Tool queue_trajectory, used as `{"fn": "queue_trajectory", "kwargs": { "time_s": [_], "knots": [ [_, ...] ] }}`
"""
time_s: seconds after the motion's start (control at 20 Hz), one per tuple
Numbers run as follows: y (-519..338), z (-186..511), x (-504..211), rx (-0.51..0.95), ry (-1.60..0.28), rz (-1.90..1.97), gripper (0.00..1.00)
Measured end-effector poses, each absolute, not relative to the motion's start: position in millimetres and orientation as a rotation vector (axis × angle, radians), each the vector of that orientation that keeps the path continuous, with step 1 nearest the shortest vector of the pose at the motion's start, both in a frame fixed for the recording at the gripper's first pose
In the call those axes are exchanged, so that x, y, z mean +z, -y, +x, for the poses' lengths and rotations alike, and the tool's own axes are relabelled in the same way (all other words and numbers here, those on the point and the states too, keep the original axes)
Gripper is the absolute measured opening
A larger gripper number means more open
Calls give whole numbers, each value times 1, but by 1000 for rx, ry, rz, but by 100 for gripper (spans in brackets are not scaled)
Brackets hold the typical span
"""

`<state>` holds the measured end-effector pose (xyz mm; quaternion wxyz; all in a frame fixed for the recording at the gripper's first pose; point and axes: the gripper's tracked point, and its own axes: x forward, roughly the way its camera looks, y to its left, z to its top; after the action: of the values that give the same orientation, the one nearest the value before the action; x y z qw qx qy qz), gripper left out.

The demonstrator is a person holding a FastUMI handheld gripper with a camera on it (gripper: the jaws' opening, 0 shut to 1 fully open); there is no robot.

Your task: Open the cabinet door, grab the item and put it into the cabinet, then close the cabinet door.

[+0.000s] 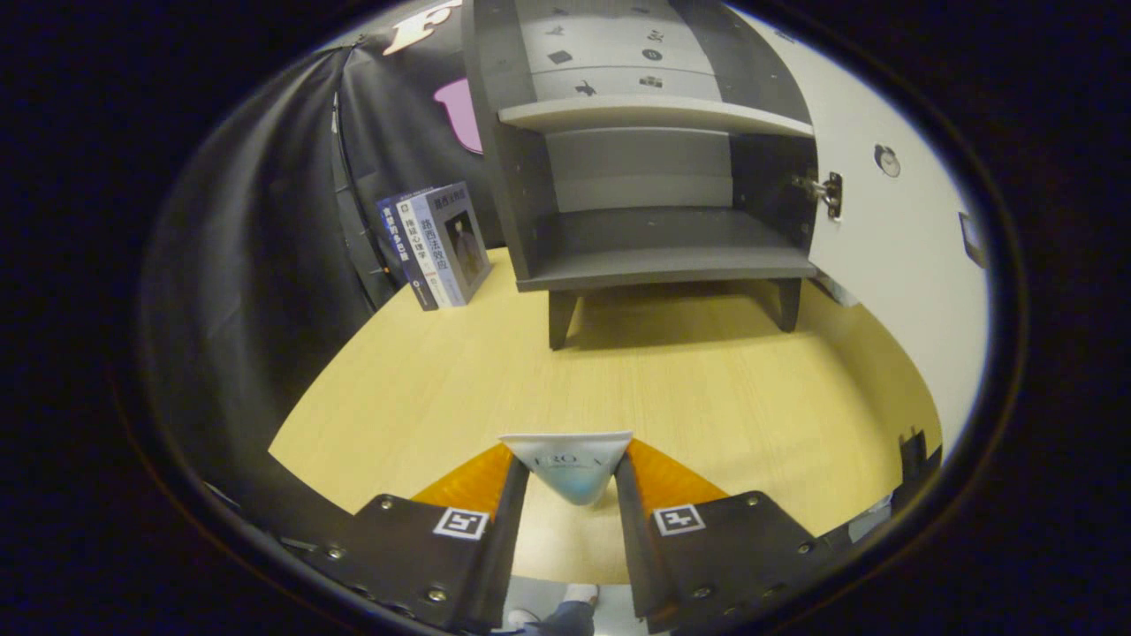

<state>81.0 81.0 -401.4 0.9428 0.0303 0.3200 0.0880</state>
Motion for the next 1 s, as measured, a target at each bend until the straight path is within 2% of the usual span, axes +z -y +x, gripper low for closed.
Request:
{"fn": "queue_trajectory", "kwargs": {
  "time_s": [0.35,0.65,1.0],
  "knots": [
    [-55,123,-276,156,-484,47,53],
    [-39,192,-159,134,-293,25,53],
    [-28,288,-88,107,-157,4,53]
  ]
}}
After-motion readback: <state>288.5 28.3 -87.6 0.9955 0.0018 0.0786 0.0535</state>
